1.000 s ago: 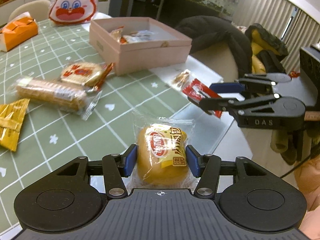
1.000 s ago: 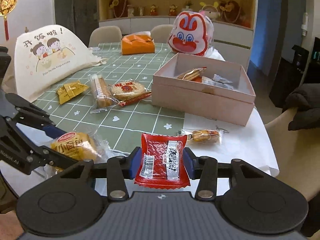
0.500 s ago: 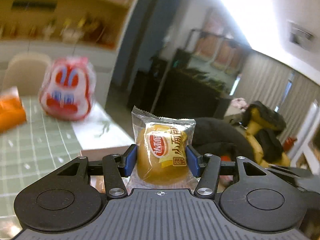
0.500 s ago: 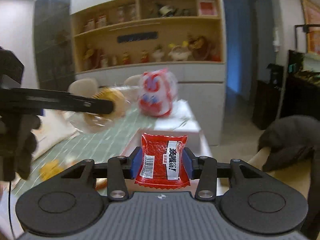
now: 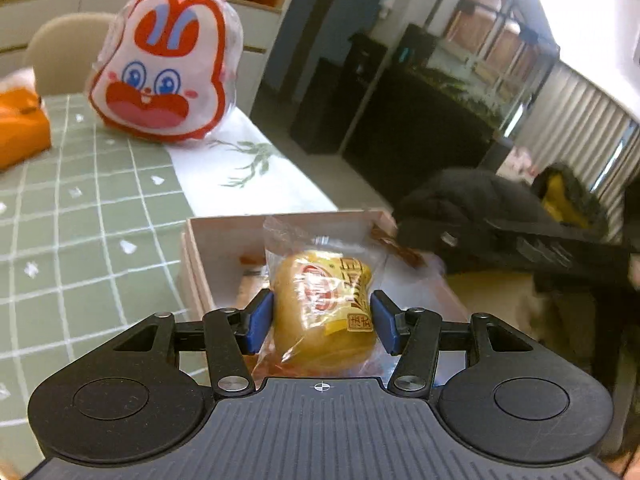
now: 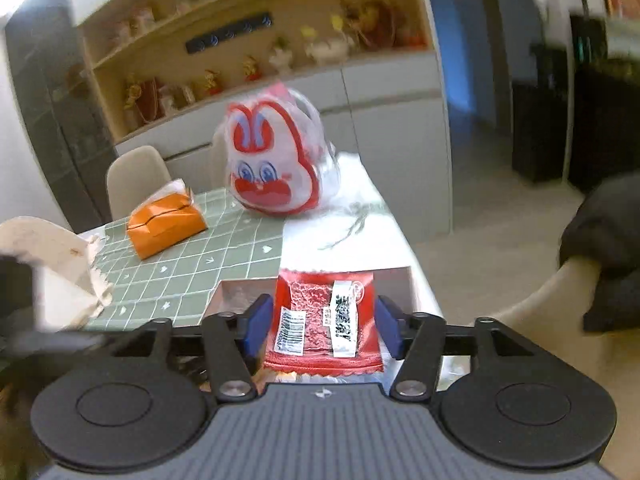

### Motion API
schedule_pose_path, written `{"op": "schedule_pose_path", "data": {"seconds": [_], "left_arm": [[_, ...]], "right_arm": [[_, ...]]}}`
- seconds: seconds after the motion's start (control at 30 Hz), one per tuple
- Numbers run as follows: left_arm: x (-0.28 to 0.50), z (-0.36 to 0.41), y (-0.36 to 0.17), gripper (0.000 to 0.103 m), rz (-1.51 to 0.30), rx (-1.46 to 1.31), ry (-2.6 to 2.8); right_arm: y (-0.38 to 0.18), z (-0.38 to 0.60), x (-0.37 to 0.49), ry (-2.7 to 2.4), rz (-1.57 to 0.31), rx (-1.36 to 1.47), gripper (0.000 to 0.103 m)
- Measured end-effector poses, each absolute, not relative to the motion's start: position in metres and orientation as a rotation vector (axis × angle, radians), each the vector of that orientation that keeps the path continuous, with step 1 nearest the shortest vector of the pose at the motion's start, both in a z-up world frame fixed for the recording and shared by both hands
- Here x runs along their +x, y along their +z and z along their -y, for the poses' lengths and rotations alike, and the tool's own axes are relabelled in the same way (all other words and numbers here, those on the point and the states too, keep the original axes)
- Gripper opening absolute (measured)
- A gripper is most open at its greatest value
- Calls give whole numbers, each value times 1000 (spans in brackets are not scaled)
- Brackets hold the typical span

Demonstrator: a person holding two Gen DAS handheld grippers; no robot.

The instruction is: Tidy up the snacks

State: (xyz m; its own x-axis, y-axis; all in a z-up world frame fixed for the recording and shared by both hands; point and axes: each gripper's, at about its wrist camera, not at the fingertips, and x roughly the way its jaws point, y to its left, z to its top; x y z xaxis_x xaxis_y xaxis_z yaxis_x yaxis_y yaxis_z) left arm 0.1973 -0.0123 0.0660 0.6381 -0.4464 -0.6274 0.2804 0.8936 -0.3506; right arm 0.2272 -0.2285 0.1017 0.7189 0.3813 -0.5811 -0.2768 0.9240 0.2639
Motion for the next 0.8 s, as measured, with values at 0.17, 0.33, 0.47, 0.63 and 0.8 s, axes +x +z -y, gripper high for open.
{"op": "schedule_pose_path", "data": {"seconds": [0.17, 0.33, 0.47, 0.63, 0.8], "left_arm": [[200, 19, 63, 57, -807, -175, -463], [186, -23, 80, 57, -667, -401, -442], [159, -61, 68, 57, -639, -431, -329], [132, -96, 36, 57, -719, -454, -246], [117, -97, 21, 55, -796, -343, -212]], "right_arm": [[92, 236, 216, 308, -705, 221, 65], [97, 257, 139, 241, -605, 130, 79], [81, 268, 84, 296, -614, 101, 81], [34, 253, 55, 369, -709, 74, 81], [11, 222, 54, 390, -748, 48, 78]]}}
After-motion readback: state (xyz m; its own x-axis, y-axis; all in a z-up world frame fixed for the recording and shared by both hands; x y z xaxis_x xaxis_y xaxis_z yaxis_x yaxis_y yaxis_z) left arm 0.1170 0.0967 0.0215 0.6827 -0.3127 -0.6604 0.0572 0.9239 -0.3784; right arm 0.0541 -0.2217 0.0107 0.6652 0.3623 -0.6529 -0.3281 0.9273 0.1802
